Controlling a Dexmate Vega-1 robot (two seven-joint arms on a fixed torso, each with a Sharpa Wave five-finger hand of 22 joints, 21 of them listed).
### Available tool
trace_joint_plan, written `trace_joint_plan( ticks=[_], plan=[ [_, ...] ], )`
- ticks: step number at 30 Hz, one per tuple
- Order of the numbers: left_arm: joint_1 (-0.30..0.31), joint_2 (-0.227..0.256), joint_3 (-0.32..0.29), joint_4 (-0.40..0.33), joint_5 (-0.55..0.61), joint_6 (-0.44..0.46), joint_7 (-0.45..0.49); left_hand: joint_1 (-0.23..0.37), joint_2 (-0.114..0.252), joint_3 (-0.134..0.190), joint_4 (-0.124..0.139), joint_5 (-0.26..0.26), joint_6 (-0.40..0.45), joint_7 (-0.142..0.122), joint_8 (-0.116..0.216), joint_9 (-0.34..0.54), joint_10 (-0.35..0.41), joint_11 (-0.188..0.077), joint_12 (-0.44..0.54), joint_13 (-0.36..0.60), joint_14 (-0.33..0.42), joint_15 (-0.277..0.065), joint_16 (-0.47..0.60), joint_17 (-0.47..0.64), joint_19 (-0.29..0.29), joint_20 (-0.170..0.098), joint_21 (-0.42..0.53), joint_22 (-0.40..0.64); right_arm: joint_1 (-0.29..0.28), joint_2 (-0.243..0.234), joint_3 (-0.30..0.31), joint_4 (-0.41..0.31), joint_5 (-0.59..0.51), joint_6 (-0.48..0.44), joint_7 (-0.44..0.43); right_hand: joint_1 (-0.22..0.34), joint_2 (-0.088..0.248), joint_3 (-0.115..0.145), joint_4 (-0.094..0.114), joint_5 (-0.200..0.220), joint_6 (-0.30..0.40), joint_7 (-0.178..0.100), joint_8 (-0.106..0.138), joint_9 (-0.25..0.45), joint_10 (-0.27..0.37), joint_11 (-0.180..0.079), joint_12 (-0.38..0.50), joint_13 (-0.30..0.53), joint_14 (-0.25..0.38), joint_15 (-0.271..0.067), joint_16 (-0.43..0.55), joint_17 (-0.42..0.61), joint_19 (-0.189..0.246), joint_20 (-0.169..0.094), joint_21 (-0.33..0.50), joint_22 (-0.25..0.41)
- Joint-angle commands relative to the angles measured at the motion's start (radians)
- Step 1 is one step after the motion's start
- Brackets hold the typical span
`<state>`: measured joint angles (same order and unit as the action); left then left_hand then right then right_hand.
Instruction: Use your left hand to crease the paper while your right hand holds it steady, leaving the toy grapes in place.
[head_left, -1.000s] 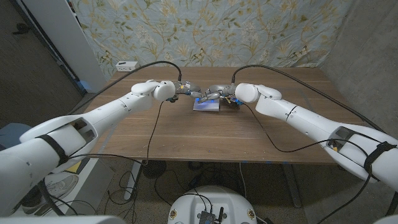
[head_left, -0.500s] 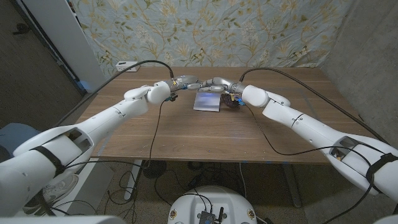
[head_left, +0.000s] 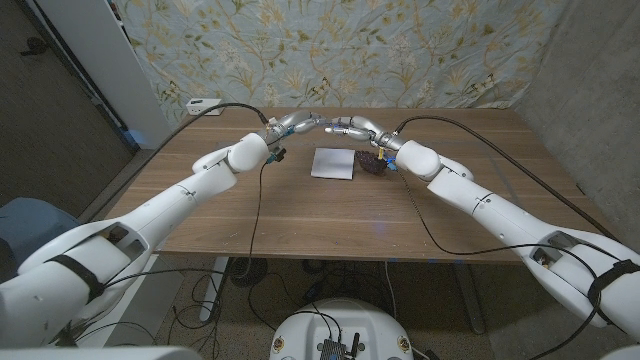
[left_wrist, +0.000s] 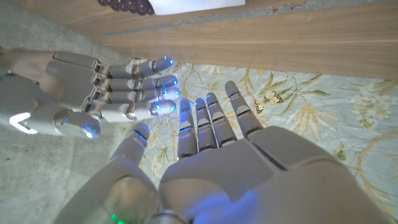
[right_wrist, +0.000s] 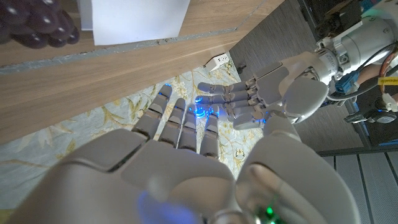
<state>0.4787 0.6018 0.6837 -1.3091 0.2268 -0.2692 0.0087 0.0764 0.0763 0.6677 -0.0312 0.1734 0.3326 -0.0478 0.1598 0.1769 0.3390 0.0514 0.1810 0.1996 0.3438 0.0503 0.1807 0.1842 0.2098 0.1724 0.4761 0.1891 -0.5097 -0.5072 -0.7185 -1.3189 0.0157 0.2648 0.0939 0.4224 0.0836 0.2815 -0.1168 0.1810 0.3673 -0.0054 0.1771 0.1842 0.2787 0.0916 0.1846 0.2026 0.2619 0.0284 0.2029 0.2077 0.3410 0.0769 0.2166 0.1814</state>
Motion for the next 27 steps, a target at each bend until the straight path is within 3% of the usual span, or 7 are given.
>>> trace_joint_plan(
  ticks=[1,7,17,22,27],
  plan=[
    [0.087,0.002,-0.075,-0.029,-0.193,-0.054,0.037,-0.004,-0.022,-0.008,-0.008,-0.004,-0.041,-0.019,0.008,0.005,-0.028,-0.002,-0.001,0.000,-0.033,0.000,-0.006,0.002,-0.025,-0.003,-0.016,0.002,-0.057,0.018,0.069,0.020,0.098,0.062,-0.034,-0.009,0.007,-0.006,0.006,-0.002,-0.008,0.002,0.000,0.001,-0.005,0.007,-0.001,-0.001,-0.007,-0.002,-0.003,0.006,-0.009,-0.002,-0.006,0.002],
    [0.128,0.018,-0.098,-0.067,-0.202,-0.049,0.067,-0.012,-0.036,-0.019,-0.013,-0.003,-0.111,-0.041,0.006,0.003,-0.074,-0.007,0.001,-0.002,-0.081,0.017,-0.006,0.001,-0.051,-0.001,-0.035,0.001,-0.080,0.028,0.093,0.023,0.142,0.083,-0.047,-0.023,0.007,-0.013,0.010,-0.003,-0.057,-0.009,-0.008,0.001,-0.029,0.000,-0.003,-0.001,-0.013,0.004,0.000,0.007,-0.013,0.009,-0.008,0.003],
    [0.185,0.026,-0.137,-0.091,-0.261,-0.077,0.082,-0.014,-0.043,-0.025,-0.023,-0.002,-0.191,-0.080,0.006,0.001,-0.135,-0.014,-0.001,-0.005,-0.139,0.015,-0.007,-0.001,-0.080,-0.007,-0.056,0.001,-0.102,0.050,0.120,0.041,0.216,0.113,-0.042,-0.028,0.004,-0.018,0.007,-0.003,-0.114,-0.024,-0.010,0.001,-0.060,-0.008,-0.005,-0.001,-0.023,0.006,0.000,0.006,-0.019,0.022,-0.010,0.003],
    [0.196,0.020,-0.150,-0.068,-0.302,-0.126,0.064,-0.013,-0.045,-0.028,-0.028,-0.001,-0.206,-0.080,0.011,0.000,-0.164,-0.026,-0.003,-0.007,-0.171,0.005,-0.009,-0.003,-0.089,-0.018,-0.065,0.001,-0.119,0.064,0.137,0.048,0.254,0.130,-0.047,-0.030,0.003,-0.020,0.007,-0.003,-0.116,-0.023,-0.007,0.001,-0.067,-0.009,-0.005,-0.002,-0.026,0.006,0.000,0.006,-0.020,0.020,-0.010,0.003],
    [0.201,0.012,-0.162,-0.037,-0.333,-0.174,0.051,-0.017,-0.053,-0.035,-0.031,0.000,-0.213,-0.079,0.014,-0.001,-0.176,-0.028,0.001,-0.009,-0.204,-0.010,-0.011,-0.004,-0.104,-0.045,-0.076,0.000,-0.134,0.071,0.154,0.040,0.284,0.127,-0.061,-0.033,0.001,-0.022,0.007,-0.003,-0.109,-0.022,-0.001,0.001,-0.066,-0.006,-0.003,-0.002,-0.026,0.002,0.001,0.006,-0.021,0.014,-0.010,0.003]
  ],
)
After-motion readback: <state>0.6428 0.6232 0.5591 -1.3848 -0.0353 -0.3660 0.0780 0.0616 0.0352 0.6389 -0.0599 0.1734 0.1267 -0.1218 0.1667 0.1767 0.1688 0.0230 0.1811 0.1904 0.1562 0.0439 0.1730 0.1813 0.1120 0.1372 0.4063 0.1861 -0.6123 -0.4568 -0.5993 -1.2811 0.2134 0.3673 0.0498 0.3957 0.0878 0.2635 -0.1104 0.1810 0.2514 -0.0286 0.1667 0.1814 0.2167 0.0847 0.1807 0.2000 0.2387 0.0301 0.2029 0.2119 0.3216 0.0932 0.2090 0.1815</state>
